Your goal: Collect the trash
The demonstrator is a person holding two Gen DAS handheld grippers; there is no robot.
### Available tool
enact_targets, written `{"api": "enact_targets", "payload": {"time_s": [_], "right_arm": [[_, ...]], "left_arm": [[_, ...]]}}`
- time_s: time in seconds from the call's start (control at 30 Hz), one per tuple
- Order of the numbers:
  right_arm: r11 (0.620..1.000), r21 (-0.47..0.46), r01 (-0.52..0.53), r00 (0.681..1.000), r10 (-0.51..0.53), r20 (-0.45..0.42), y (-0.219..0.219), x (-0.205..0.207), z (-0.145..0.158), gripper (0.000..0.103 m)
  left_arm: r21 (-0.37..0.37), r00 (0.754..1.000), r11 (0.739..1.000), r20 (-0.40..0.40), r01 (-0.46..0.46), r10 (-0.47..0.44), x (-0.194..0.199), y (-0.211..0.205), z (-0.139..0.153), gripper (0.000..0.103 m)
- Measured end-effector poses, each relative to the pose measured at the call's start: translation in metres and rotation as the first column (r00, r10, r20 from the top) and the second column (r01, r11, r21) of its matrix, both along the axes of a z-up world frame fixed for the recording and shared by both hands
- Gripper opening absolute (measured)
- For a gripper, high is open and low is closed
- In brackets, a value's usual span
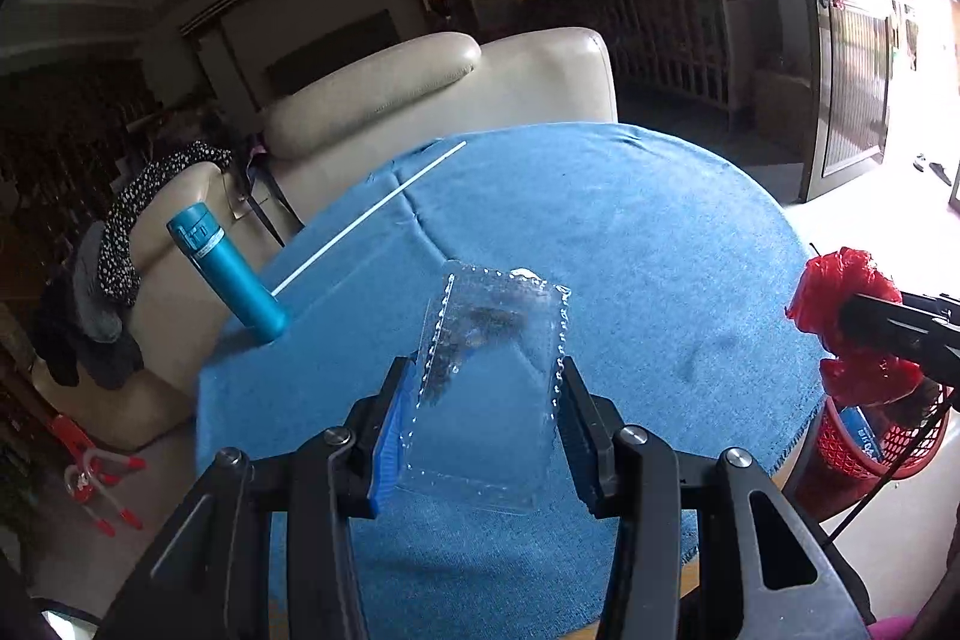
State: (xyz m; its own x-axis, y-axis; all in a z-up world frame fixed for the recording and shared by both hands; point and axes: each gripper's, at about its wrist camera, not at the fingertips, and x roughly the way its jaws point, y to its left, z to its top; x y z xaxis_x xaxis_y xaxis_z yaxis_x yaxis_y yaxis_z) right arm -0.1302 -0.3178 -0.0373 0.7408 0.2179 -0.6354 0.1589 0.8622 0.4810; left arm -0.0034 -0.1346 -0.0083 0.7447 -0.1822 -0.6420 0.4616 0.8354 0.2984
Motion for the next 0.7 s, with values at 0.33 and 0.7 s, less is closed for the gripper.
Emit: {"api": "enact_targets", "payload": {"time_s": [0.33,0.7], "right_arm": [[1.0,0.013,0.019,1.0,-0.019,0.006,-0.009,-0.007,-0.001,0.047],[0.999,0.027,0.044,0.999,-0.044,0.015,-0.02,-0.017,-0.001,0.047]], "left_arm": [[0.019,1.0,1.0,0.017,0.023,-0.023,-0.007,-0.017,-0.001,0.048],[0.03,0.999,0.999,0.016,0.045,-0.045,-0.013,-0.028,-0.003,0.048]]}}
